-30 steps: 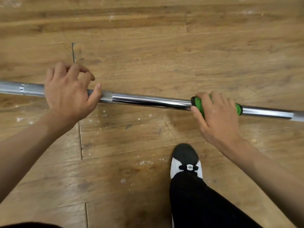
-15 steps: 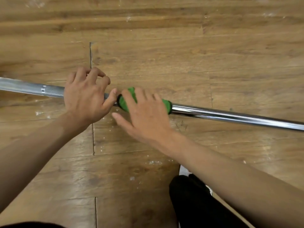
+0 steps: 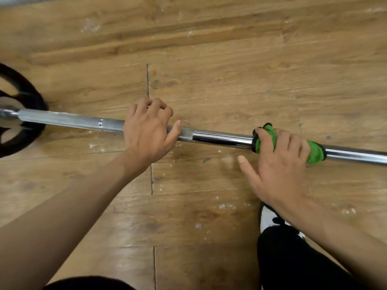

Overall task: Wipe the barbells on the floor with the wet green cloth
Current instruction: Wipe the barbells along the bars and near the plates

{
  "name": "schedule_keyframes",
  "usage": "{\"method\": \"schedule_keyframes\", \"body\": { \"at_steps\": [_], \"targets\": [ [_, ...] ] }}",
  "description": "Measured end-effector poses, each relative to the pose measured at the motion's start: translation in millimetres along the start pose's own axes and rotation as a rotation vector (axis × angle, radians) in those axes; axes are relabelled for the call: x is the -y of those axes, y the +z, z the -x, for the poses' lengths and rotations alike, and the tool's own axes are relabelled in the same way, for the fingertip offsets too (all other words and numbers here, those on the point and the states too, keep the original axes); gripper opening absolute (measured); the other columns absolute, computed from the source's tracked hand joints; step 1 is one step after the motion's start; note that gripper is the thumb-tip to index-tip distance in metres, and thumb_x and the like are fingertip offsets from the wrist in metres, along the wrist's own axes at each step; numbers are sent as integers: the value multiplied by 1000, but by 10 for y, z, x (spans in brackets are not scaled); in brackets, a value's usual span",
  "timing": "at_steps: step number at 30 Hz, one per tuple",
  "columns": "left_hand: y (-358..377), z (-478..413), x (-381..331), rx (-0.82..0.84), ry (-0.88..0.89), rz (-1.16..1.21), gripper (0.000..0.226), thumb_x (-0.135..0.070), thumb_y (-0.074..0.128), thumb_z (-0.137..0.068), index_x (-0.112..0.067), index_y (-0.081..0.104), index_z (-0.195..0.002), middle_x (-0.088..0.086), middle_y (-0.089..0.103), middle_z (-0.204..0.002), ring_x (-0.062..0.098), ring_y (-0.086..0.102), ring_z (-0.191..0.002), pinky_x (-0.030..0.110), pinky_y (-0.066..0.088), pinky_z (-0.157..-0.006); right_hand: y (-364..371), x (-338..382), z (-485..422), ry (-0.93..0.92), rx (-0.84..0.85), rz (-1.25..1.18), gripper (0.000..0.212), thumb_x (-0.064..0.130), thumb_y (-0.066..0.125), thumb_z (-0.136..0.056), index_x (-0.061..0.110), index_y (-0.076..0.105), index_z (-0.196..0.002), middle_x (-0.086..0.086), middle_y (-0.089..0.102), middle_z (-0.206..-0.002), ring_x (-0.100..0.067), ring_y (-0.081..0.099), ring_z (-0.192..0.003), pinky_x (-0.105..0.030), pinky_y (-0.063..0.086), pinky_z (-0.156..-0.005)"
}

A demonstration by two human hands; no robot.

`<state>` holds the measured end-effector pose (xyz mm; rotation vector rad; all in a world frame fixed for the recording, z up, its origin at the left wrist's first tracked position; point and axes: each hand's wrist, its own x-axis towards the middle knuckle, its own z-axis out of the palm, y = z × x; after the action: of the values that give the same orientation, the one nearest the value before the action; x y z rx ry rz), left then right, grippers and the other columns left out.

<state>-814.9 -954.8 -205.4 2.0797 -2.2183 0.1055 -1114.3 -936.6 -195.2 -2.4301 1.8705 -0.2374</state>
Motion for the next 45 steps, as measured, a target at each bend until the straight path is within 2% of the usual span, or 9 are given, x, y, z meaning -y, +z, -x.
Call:
{"method": "schedule_keyframes", "body": {
  "at_steps": [4, 10, 12, 15, 20, 26, 31, 36, 45],
  "targets": [
    [-56, 32, 55, 37, -12, 47, 50, -47, 35, -103, -13, 72, -107, 5, 67, -112, 33, 57, -104, 46, 36, -90, 81, 693, -148, -170, 88, 48, 80, 67, 48, -88, 5, 53, -139, -24, 55, -116, -37, 47, -99, -53, 35, -94],
    [-189, 88, 221, 45, 1, 195, 49, -45, 35, -106, -10, 70, -115, 8, 64, -119, 31, 56, -108, 43, 36, -93, 125, 1248, -324, -257, 196, 86, 87, 70, 50, -86, 4, 45, -142, -23, 51, -119, -37, 47, -99, -50, 36, -91],
    [-228, 131, 369, 70, -17, 154, 51, -45, 34, -107, -10, 68, -122, 12, 64, -127, 33, 56, -116, 43, 34, -100, 125, 1234, -353, -277, 200, 78, 83, 67, 48, -89, 3, 44, -143, -23, 52, -119, -37, 48, -99, -50, 37, -89],
    [-277, 222, 574, 171, -41, 42, 59, -48, 25, -110, -12, 59, -141, 18, 54, -148, 39, 46, -140, 51, 22, -124, 111, 1239, -416, -236, 235, 55, 80, 64, 43, -89, 3, 46, -142, -24, 53, -119, -39, 48, -99, -50, 36, -89],
    [-409, 239, 818, 307, -26, -49, 66, -52, 13, -110, -16, 40, -159, 20, 32, -166, 36, 23, -157, 52, 5, -130, 60, 1439, -541, -255, 313, 18, 82, 63, 49, -89, 3, 45, -145, -25, 53, -120, -39, 48, -102, -51, 36, -90],
    [-561, 131, 944, 406, -69, -108, 68, -55, 11, -109, -18, 35, -161, 20, 29, -167, 35, 20, -158, 48, 2, -130, 155, 1574, -660, -365, 335, 4, 85, 61, 52, -90, 1, 44, -149, -26, 52, -120, -38, 48, -99, -48, 37, -86],
    [-669, -19, 1140, 483, -50, -101, 69, -57, 13, -108, -19, 30, -163, 22, 28, -167, 35, 19, -158, 48, 2, -130, 102, 1508, -697, -413, 368, -21, 82, 59, 43, -93, 0, 43, -150, -27, 54, -120, -38, 50, -98, -47, 39, -81],
    [-648, -60, 1869, 368, -37, -70, 81, -69, 17, -103, -15, 38, -160, 22, 35, -163, 37, 24, -156, 54, 8, -129, 178, 1496, -709, -474, 242, -67, 81, 54, 51, -90, -2, 48, -148, -28, 58, -113, -39, 56, -90, -46, 46, -74],
    [-435, -40, 2486, 560, 292, -62, 102, -86, 14, -92, -12, 46, -153, 21, 46, -153, 42, 33, -150, 62, 8, -127, 242, 1409, -657, -535, 186, 72, 88, 52, 57, -89, 4, 35, -159, -27, 57, -123, -38, 54, -100, -49, 41, -86]
  ]
}}
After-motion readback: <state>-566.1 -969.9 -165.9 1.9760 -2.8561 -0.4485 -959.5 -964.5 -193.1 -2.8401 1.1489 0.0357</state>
